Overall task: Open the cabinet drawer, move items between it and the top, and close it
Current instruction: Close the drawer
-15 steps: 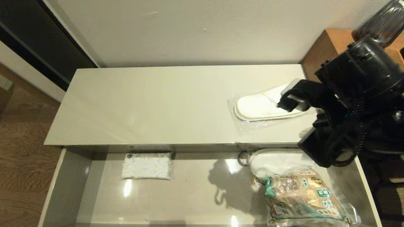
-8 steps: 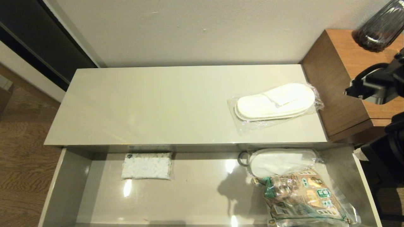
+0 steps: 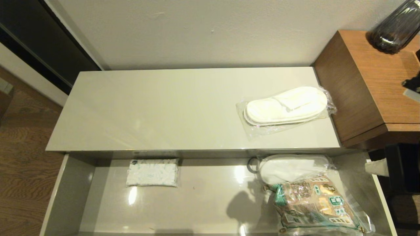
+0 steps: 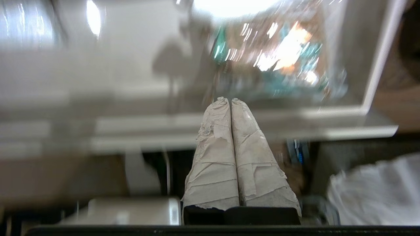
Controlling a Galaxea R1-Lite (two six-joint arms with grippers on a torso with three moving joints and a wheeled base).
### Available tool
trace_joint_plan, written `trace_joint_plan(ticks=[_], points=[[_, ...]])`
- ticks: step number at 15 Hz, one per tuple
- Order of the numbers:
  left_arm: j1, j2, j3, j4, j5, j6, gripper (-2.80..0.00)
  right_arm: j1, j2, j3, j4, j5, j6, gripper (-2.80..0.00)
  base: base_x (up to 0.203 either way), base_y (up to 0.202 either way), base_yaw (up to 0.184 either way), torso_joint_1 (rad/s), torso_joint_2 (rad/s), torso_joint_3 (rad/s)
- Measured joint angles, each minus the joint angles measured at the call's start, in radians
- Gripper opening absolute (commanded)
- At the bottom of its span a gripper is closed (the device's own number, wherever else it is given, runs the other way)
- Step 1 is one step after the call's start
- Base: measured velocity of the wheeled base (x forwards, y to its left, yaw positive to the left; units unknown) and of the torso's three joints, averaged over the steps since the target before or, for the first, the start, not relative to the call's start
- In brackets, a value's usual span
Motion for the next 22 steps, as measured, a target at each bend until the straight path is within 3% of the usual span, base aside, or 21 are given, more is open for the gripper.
trace_joint_plan(ticks=[2, 4, 6, 10, 12, 15, 17, 19, 22], points=[[0.000, 0.000, 0.000, 0.000, 0.000, 0.000, -2.80, -0.077, -0.051, 0.052, -0.058, -0.116, 0.013, -2.80, 0.000, 0.000, 0.000, 0.000, 0.00, 0.000], [0.000, 0.000, 0.000, 0.000, 0.000, 0.000, -2.80, -0.234, -0.108, 0.083, -0.065, -0.176, 0.013, -2.80, 0.000, 0.000, 0.000, 0.000, 0.00, 0.000], [0.000, 0.000, 0.000, 0.000, 0.000, 0.000, -2.80, -0.370, -0.214, 0.114, -0.012, -0.194, -0.004, -2.80, 0.000, 0.000, 0.000, 0.000, 0.00, 0.000], [0.000, 0.000, 0.000, 0.000, 0.000, 0.000, -2.80, -0.545, -0.520, 0.126, 0.200, -0.197, -0.075, -2.80, 0.000, 0.000, 0.000, 0.000, 0.00, 0.000], [0.000, 0.000, 0.000, 0.000, 0.000, 0.000, -2.80, -0.668, -0.714, 0.109, 0.308, -0.143, -0.205, -2.80, 0.000, 0.000, 0.000, 0.000, 0.00, 0.000], [0.000, 0.000, 0.000, 0.000, 0.001, 0.000, -2.80, -0.892, -0.984, 0.051, 0.395, 0.026, -0.547, -2.80, 0.000, 0.000, 0.000, 0.000, 0.00, 0.000], [0.000, 0.000, 0.000, 0.000, 0.000, 0.000, -2.80, -0.946, -1.063, 0.040, 0.361, 0.097, -0.680, -2.80, 0.000, 0.000, 0.000, 0.000, 0.00, 0.000], [0.000, 0.000, 0.000, 0.000, 0.001, 0.000, -2.80, -0.977, -1.081, 0.086, 0.300, 0.158, -0.687, -2.80, 0.000, 0.000, 0.000, 0.000, 0.00, 0.000], [0.000, 0.000, 0.000, 0.000, 0.000, 0.000, -2.80, -0.984, -1.112, 0.222, 0.265, 0.177, -0.639, -2.80, 0.000, 0.000, 0.000, 0.000, 0.00, 0.000]])
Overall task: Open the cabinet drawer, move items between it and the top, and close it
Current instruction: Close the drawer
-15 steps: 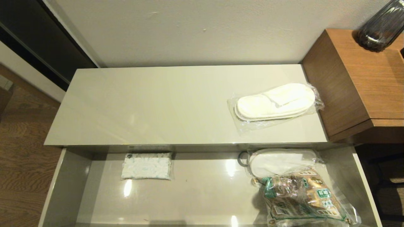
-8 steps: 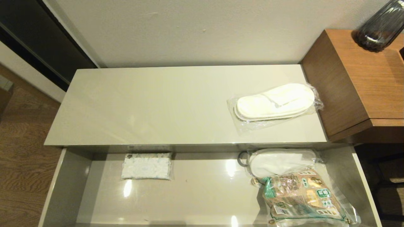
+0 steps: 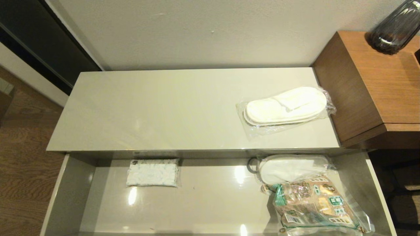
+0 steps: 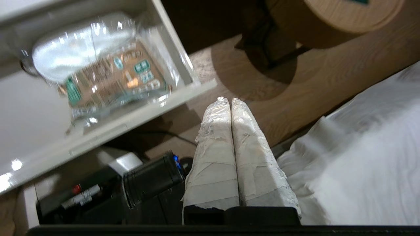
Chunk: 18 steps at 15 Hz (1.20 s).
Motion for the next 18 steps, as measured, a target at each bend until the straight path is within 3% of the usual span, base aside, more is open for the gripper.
trace_joint_plan(ticks=[2, 5, 8, 12, 14, 18], points=[[0.000, 0.000, 0.000, 0.000, 0.000, 0.000, -2.80, 0.012, -0.069, 0.092, -0.047, 0.002, -0.034, -2.80, 0.000, 0.000, 0.000, 0.000, 0.00, 0.000], [0.000, 0.000, 0.000, 0.000, 0.000, 0.000, -2.80, 0.024, -0.171, 0.211, -0.151, -0.012, -0.197, -2.80, 0.000, 0.000, 0.000, 0.000, 0.00, 0.000], [0.000, 0.000, 0.000, 0.000, 0.000, 0.000, -2.80, 0.027, -0.205, 0.364, -0.221, -0.003, -0.221, -2.80, 0.000, 0.000, 0.000, 0.000, 0.00, 0.000], [0.000, 0.000, 0.000, 0.000, 0.000, 0.000, -2.80, 0.028, -0.217, 0.698, -0.421, 0.016, -0.272, -2.80, 0.000, 0.000, 0.000, 0.000, 0.00, 0.000], [0.000, 0.000, 0.000, 0.000, 0.000, 0.000, -2.80, 0.028, -0.217, 0.760, -0.474, 0.112, -0.280, -2.80, 0.000, 0.000, 0.000, 0.000, 0.00, 0.000], [0.001, 0.000, 0.000, 0.000, 0.000, 0.000, -2.80, 0.026, -0.126, 0.778, -0.439, 0.345, -0.262, -2.80, 0.000, 0.000, 0.000, 0.000, 0.00, 0.000]])
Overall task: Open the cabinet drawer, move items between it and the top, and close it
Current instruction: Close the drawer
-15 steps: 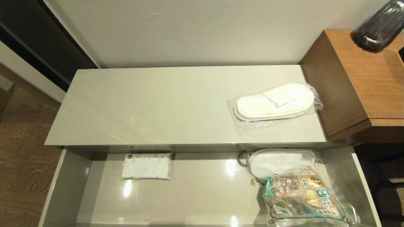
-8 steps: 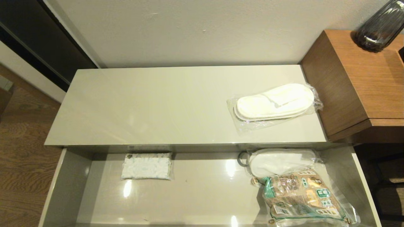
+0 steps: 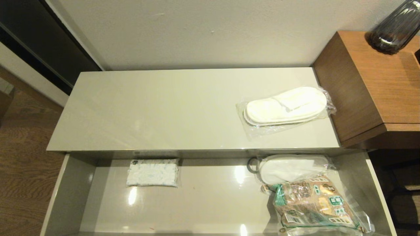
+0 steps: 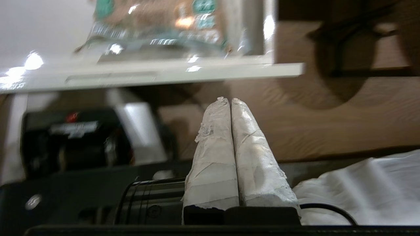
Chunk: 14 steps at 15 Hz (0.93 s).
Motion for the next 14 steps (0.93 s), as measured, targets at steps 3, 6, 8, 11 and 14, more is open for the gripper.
trace_joint_plan(ticks=[3, 6, 8, 11, 14], points=[[-0.001, 0.000, 0.000, -0.001, 0.000, 0.000, -2.80, -0.003, 0.072, 0.033, -0.054, 0.095, -0.001, -2.80, 0.000, 0.000, 0.000, 0.000, 0.00, 0.000], [0.000, 0.000, 0.000, 0.000, 0.000, 0.000, -2.80, -0.006, 0.173, 0.000, -0.116, 0.090, 0.014, -2.80, 0.000, 0.000, 0.000, 0.000, 0.00, 0.000], [-0.001, 0.000, 0.000, 0.000, 0.000, 0.000, -2.80, -0.007, 0.244, -0.081, -0.152, 0.111, 0.069, -2.80, 0.000, 0.000, 0.000, 0.000, 0.00, 0.000], [-0.001, 0.000, 0.000, 0.000, 0.000, 0.000, -2.80, -0.007, 0.355, -0.111, -0.198, 0.136, 0.142, -2.80, 0.000, 0.000, 0.000, 0.000, 0.00, 0.000], [0.000, 0.000, 0.000, -0.001, 0.000, 0.000, -2.80, -0.007, 0.484, -0.089, -0.257, 0.173, 0.165, -2.80, 0.000, 0.000, 0.000, 0.000, 0.00, 0.000]])
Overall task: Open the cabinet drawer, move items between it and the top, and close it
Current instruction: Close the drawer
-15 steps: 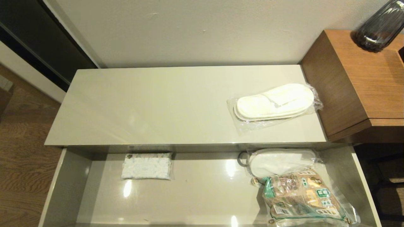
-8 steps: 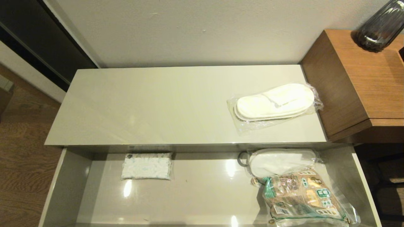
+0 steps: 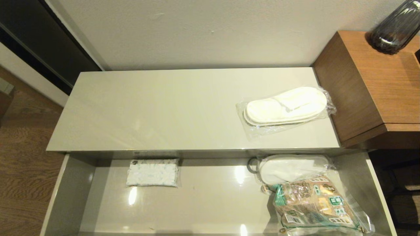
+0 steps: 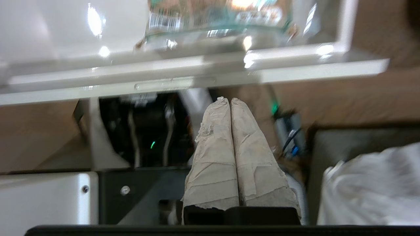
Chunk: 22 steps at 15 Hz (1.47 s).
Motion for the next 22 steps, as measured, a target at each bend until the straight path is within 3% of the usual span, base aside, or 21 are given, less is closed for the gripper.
trace_joint_plan(ticks=[8, 22], points=[[0.000, 0.000, 0.000, 0.000, 0.000, 0.000, -2.80, 0.020, 0.379, 0.048, -0.109, 0.171, 0.068, -2.80, 0.000, 0.000, 0.000, 0.000, 0.00, 0.000], [0.000, 0.000, 0.000, 0.000, 0.000, 0.000, -2.80, 0.280, 0.996, 0.050, -0.230, 0.177, 0.239, -2.80, 0.000, 0.000, 0.000, 0.000, 0.00, 0.000]])
